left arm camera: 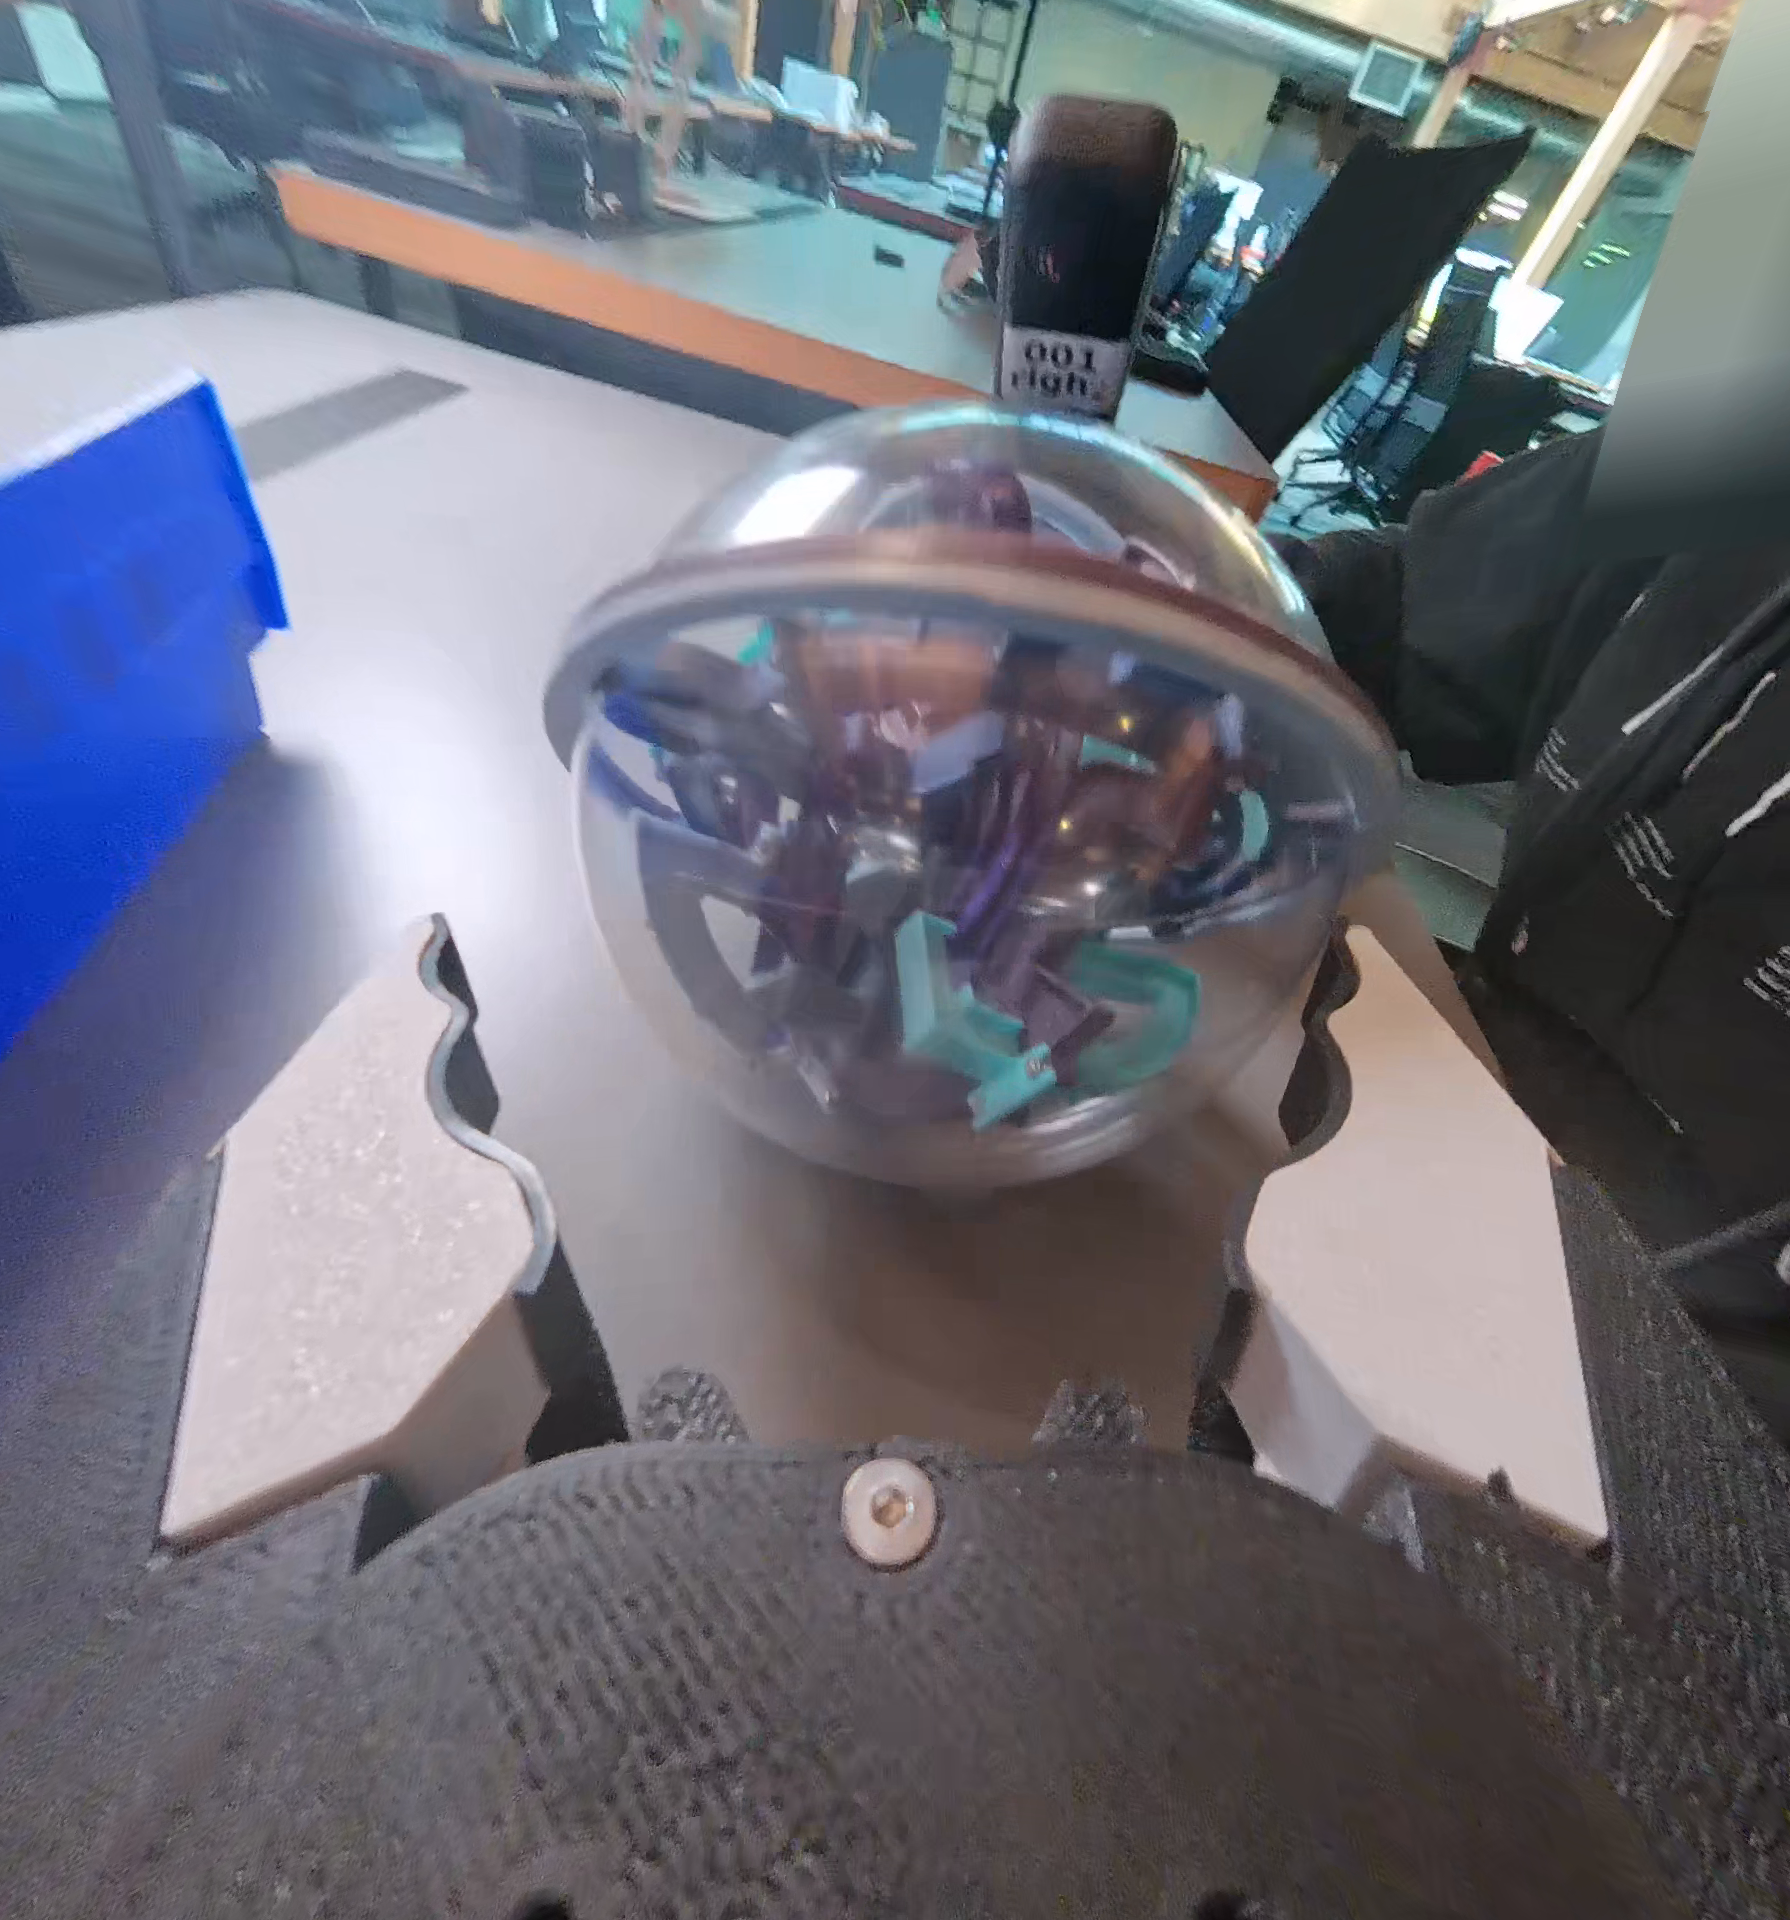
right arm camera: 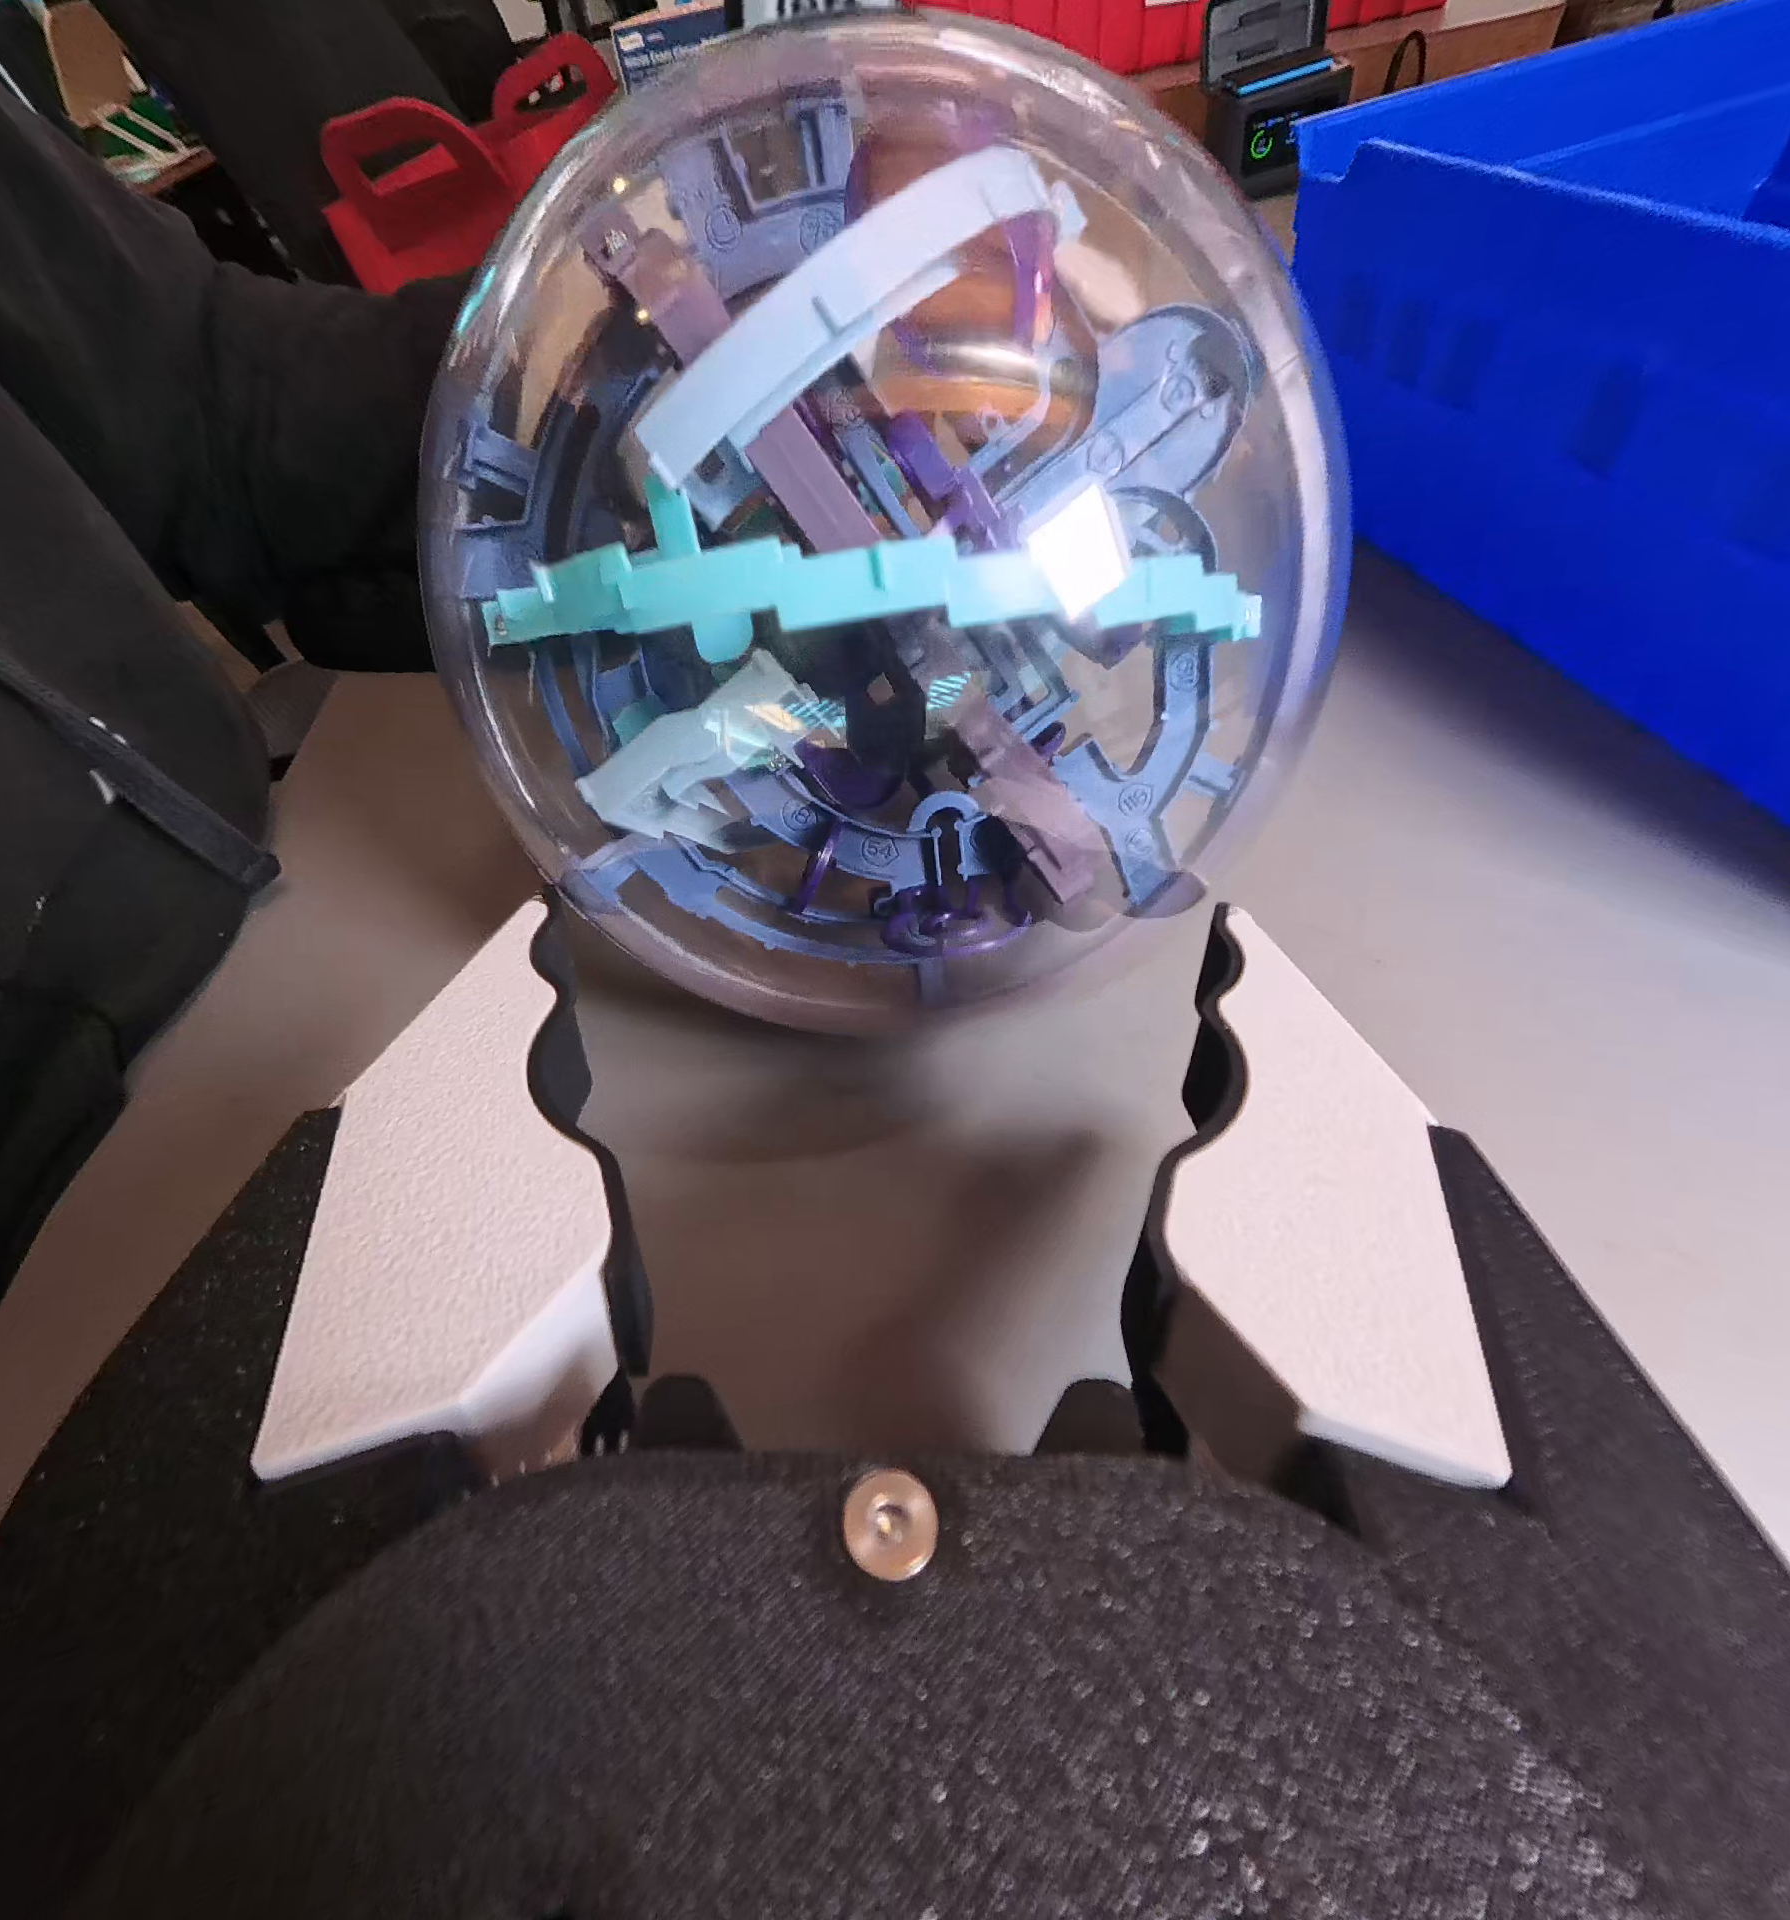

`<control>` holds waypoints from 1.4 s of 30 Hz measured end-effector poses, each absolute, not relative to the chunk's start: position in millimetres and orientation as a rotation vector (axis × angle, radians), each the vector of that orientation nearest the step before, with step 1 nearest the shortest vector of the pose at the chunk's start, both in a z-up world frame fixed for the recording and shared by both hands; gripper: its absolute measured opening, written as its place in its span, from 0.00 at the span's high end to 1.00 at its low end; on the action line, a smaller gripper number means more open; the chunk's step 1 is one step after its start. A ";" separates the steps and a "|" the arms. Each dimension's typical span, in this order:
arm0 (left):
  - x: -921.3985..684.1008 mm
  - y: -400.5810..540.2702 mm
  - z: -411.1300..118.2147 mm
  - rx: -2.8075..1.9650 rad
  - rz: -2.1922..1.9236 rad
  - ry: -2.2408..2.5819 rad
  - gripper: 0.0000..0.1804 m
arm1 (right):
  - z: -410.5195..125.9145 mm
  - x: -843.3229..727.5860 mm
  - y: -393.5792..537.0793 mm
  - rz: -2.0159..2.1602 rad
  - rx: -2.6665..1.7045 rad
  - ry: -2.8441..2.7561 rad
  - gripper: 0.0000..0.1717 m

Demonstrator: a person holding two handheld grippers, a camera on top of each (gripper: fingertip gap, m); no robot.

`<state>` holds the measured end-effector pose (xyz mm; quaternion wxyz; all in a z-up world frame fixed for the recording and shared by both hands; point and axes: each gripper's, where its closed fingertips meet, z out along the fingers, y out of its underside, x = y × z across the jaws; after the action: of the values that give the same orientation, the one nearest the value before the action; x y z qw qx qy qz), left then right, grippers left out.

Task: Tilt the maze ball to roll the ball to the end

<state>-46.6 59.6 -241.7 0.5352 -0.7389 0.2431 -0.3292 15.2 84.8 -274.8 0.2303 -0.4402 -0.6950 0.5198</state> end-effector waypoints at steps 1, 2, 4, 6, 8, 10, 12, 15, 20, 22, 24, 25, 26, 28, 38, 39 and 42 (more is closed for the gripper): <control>-46.1 59.8 -240.2 -1.755 -0.769 0.582 0.15 | -277.2 14.0 83.4 1.421 -1.218 -1.921 0.32; -42.0 59.1 -241.6 -1.760 -0.765 0.598 0.15 | -279.3 12.6 81.8 1.411 -1.226 -1.932 0.32; -28.4 55.2 -252.5 -1.802 -0.785 0.658 0.17 | -275.6 8.7 76.8 1.434 -1.221 -1.917 0.30; -22.5 56.0 -258.3 -1.808 -0.806 0.654 0.13 | -272.0 6.6 75.0 1.437 -1.221 -1.912 0.27; -22.6 55.4 -263.2 -1.821 -0.830 0.645 0.13 | -264.9 5.3 76.7 1.445 -1.220 -1.887 0.26; -20.7 54.3 -271.1 -1.847 -0.833 0.658 0.13 | -256.7 5.3 78.6 1.433 -1.211 -1.880 0.25; -17.4 54.5 -274.5 -1.861 -0.820 0.679 0.12 | -247.5 6.1 79.7 1.403 -1.198 -1.893 0.25; -10.2 55.7 -268.3 -1.824 -0.857 0.662 0.12 | -222.5 5.7 80.3 1.406 -1.174 -1.876 0.24; 3.3 55.2 -256.8 -1.758 -0.910 0.638 0.12 | -188.5 3.9 75.4 1.340 -1.156 -1.952 0.24; 4.7 54.8 -247.0 -1.718 -0.936 0.610 0.12 | -179.1 2.8 74.0 1.321 -1.181 -1.978 0.24; 7.0 53.2 -242.8 -1.705 -0.964 0.595 0.12 | -173.4 1.9 72.1 1.305 -1.211 -2.004 0.24; 8.5 52.0 -243.3 -1.712 -0.971 0.598 0.12 | -171.9 1.7 71.1 1.296 -1.223 -2.018 0.24; 9.9 50.7 -244.4 -1.720 -0.977 0.604 0.12 | -170.8 1.5 70.0 1.285 -1.235 -2.033 0.24; 11.2 49.3 -244.1 -1.721 -0.984 0.609 0.12 | -169.2 1.3 68.6 1.263 -1.255 -2.054 0.24; 0.7 49.8 -230.2 -1.726 -1.072 0.502 0.12 | -184.1 5.8 75.7 1.439 -1.402 -1.896 0.24; -2.1 51.1 -227.7 -1.717 -1.074 0.482 0.12 | -189.0 7.2 76.4 1.455 -1.424 -1.882 0.24; -12.4 54.8 -218.6 -1.688 -1.039 0.444 0.12 | -213.9 11.2 72.1 1.487 -1.482 -1.881 0.24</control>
<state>-12.4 54.8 -218.6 0.5272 -0.7061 0.1858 -0.4347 11.2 72.1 -213.9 0.1605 -0.5189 -0.6587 0.5207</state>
